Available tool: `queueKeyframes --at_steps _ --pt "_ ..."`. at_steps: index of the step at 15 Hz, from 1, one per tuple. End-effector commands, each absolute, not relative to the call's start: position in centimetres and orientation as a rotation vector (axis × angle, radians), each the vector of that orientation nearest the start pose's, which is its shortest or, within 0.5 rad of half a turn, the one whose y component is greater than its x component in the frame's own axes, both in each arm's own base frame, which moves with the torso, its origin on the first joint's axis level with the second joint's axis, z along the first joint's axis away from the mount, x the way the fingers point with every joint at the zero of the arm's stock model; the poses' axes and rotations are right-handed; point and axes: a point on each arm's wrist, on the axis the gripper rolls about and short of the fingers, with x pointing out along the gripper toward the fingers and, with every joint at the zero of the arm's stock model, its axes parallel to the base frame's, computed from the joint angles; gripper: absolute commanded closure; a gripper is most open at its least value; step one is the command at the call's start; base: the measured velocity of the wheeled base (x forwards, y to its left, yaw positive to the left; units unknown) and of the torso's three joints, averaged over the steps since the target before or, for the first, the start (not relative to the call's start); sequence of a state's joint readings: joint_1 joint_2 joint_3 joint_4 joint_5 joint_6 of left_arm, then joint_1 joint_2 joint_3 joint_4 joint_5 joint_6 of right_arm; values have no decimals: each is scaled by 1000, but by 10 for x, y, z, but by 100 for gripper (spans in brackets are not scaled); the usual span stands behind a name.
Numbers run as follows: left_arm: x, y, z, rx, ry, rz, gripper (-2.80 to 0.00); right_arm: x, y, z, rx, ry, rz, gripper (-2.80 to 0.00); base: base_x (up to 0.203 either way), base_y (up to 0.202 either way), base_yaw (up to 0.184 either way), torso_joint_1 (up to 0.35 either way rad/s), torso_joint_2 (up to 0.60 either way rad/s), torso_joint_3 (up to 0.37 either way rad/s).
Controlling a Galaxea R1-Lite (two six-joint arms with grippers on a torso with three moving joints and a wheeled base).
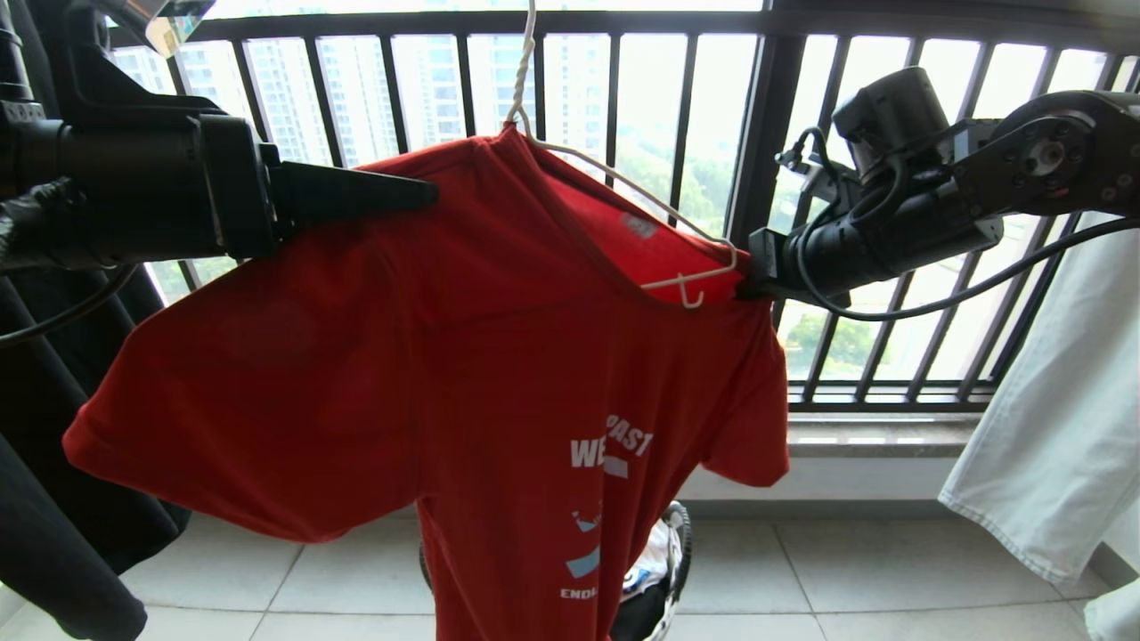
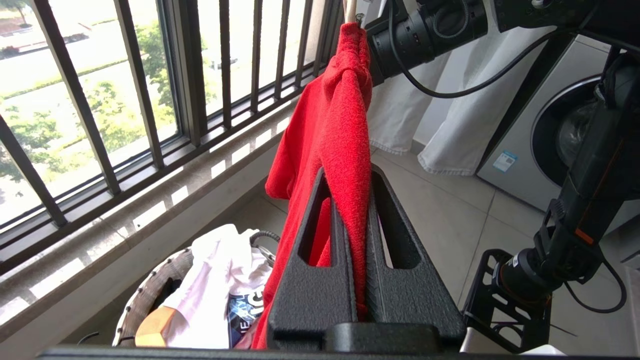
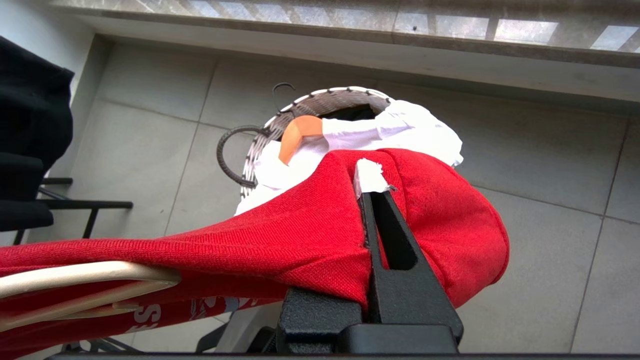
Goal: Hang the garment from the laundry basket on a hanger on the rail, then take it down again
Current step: Hang the clothes on the clothes rack
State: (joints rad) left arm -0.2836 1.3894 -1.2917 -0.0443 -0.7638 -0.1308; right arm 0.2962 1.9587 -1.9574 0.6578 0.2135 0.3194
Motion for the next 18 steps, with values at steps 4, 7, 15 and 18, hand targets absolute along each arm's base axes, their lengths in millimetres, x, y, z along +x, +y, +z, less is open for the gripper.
queueKeyframes --at_steps 4,7,15,18 --pt "208 -76 349 -127 113 -1039 0 346 111 291 247 768 385 0 0 0 0 0 0 0" --pt "209 -76 349 -122 113 -1037 0 341 110 288 217 812 392 0 0 0 0 0 0 0" --pt "199 -74 334 -12 88 -1053 0 330 109 288 220 883 492 0 0 0 0 0 0 0" --pt "196 -74 330 40 68 -1059 0 333 110 285 219 897 491 0 0 0 0 0 0 0"
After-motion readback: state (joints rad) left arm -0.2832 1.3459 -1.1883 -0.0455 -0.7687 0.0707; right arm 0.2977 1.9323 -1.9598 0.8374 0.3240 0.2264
